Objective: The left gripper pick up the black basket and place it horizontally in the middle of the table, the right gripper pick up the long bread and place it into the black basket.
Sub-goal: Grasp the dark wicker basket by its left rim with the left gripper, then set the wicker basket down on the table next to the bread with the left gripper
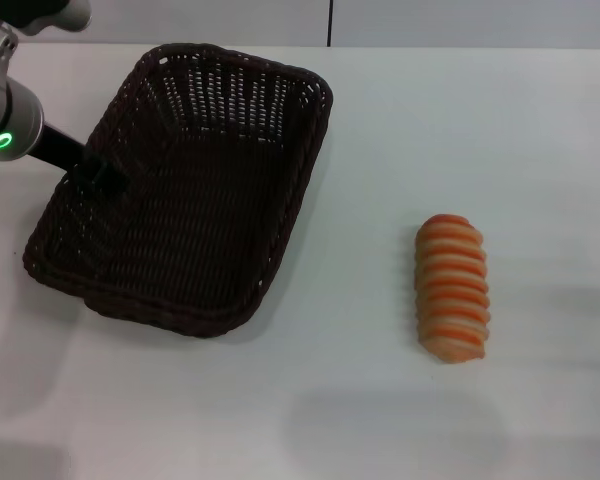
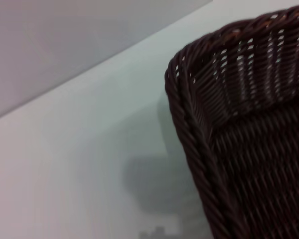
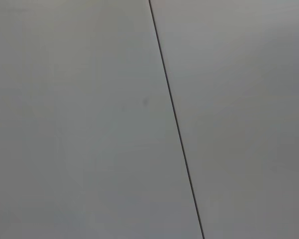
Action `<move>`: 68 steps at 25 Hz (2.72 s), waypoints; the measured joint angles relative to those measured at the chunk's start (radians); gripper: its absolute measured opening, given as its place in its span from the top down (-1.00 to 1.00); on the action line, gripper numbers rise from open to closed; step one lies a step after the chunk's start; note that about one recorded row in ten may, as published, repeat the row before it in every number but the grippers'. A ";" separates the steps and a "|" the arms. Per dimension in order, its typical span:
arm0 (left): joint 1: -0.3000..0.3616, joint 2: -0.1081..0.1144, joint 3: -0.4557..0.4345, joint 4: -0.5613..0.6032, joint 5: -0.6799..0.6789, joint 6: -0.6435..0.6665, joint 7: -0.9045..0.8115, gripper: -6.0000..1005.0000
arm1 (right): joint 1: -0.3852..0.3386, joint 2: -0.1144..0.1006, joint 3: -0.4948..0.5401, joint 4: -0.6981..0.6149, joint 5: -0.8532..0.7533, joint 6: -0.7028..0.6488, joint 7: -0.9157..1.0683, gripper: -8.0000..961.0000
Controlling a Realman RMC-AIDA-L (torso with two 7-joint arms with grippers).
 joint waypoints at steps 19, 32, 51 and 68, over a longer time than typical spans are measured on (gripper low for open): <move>0.003 0.002 0.010 -0.010 0.014 0.000 0.025 0.29 | -0.003 -0.001 -0.006 0.000 0.000 -0.010 0.000 -0.70; -0.002 0.002 -0.006 -0.032 -0.058 -0.011 0.212 0.40 | -0.003 -0.002 -0.006 0.003 0.000 -0.024 0.008 -0.70; -0.160 0.007 -0.300 0.014 -0.278 -0.166 0.527 0.61 | -0.011 -0.001 -0.006 0.026 0.002 -0.063 0.008 -0.70; -0.215 0.032 -0.369 0.020 -0.384 -0.309 0.644 0.59 | -0.012 -0.001 -0.010 0.028 0.001 -0.063 0.008 -0.70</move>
